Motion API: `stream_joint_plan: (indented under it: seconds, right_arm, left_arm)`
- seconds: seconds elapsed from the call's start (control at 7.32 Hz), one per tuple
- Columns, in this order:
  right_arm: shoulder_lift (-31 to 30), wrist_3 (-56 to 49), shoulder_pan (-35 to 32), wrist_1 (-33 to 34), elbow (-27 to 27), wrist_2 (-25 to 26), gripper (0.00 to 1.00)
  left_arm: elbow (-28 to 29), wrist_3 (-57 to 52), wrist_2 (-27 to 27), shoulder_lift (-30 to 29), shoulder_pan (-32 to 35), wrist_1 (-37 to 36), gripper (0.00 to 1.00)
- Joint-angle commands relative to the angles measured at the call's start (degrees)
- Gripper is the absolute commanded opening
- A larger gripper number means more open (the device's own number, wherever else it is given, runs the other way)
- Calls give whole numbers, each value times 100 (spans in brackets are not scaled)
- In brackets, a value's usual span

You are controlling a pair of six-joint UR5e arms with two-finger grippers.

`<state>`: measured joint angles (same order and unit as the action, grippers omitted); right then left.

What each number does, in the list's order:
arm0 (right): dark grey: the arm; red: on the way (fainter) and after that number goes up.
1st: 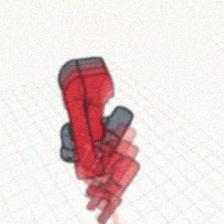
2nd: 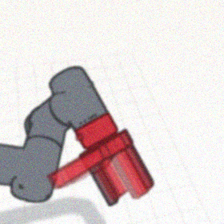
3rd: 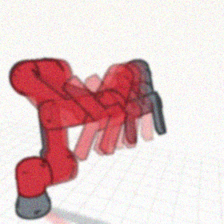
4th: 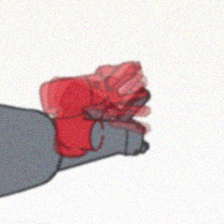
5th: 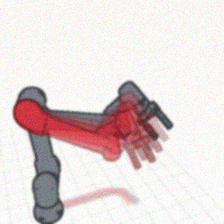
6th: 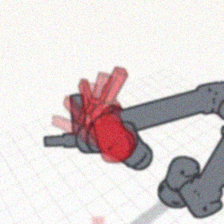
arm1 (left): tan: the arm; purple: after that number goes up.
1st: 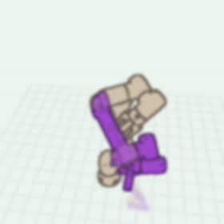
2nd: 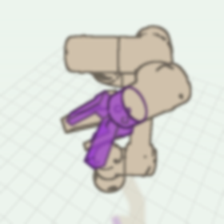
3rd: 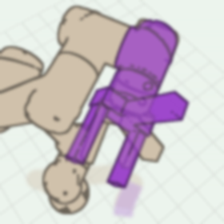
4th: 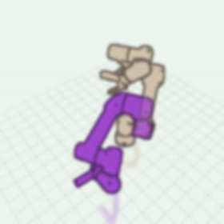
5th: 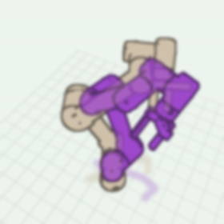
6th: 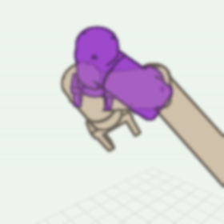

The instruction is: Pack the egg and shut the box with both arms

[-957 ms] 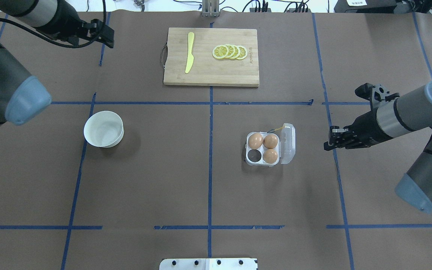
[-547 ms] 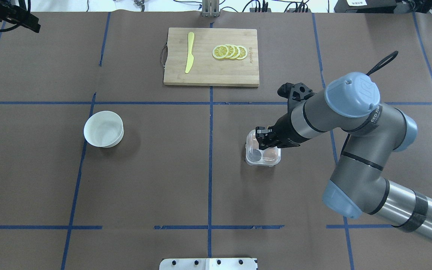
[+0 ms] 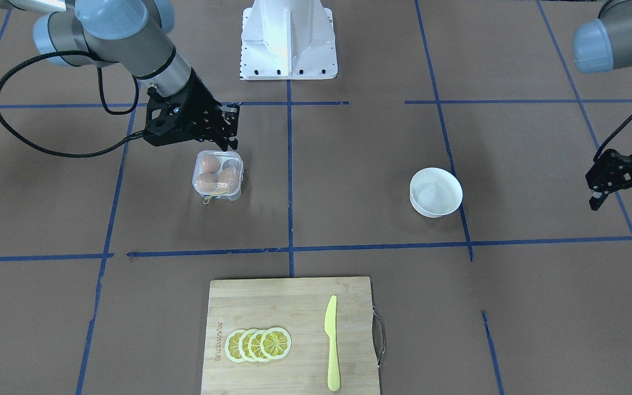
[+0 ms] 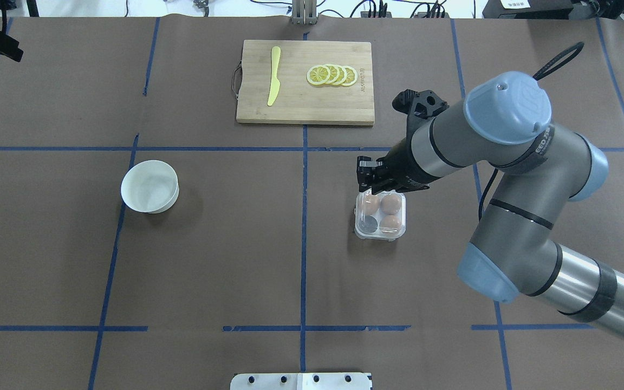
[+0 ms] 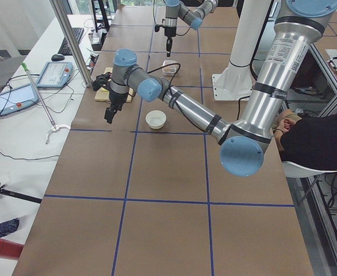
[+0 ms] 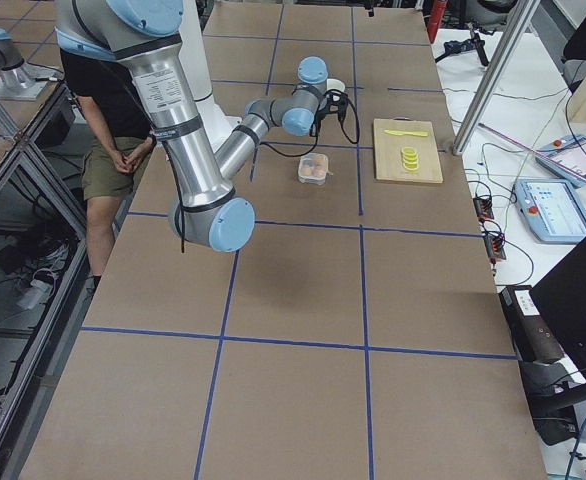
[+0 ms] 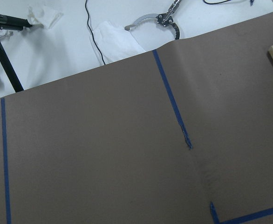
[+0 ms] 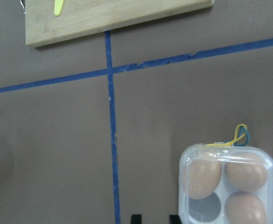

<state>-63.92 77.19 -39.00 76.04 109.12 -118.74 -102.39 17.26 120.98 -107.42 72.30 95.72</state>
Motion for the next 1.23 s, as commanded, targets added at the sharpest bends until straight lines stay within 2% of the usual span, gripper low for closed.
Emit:
stream_joint_plan:
  seconds: [0.0,0.14,0.41,0.55,0.68,0.82,0.96,1.09]
  right_arm:
    - [-94,-699,-1015,1233,337,-358,100]
    - [-347,-1645,-1500,1673,495,-743,100]
    - [-1756,-4241,-2379,1941,741,-826,100]
    - [-2330,-5596,-3220,2071,629,-1096,100]
    - [-2580,-7289,-4255,2412,132,-1586,100]
    - [-2721,-8028,-4900,2703,-168,-1687,100]
    - [-3027,-8079,-5046,2645,-171,-1627,100]
    - [-3048,-8044,-5047,2644,-215,-1531,100]
  left_arm:
    - [105,-904,242,396,432,-27,100]
    - [218,-1274,260,485,713,-45,100]
    - [245,-2380,321,713,1362,-368,100]
    - [254,-2716,530,749,1636,-657,100]
    - [254,-2745,619,723,1778,-1121,100]
    - [254,-2754,620,827,1857,-1195,100]
    - [263,-2720,690,1324,1876,-1022,100]
    - [463,-2702,725,1390,1867,-603,100]
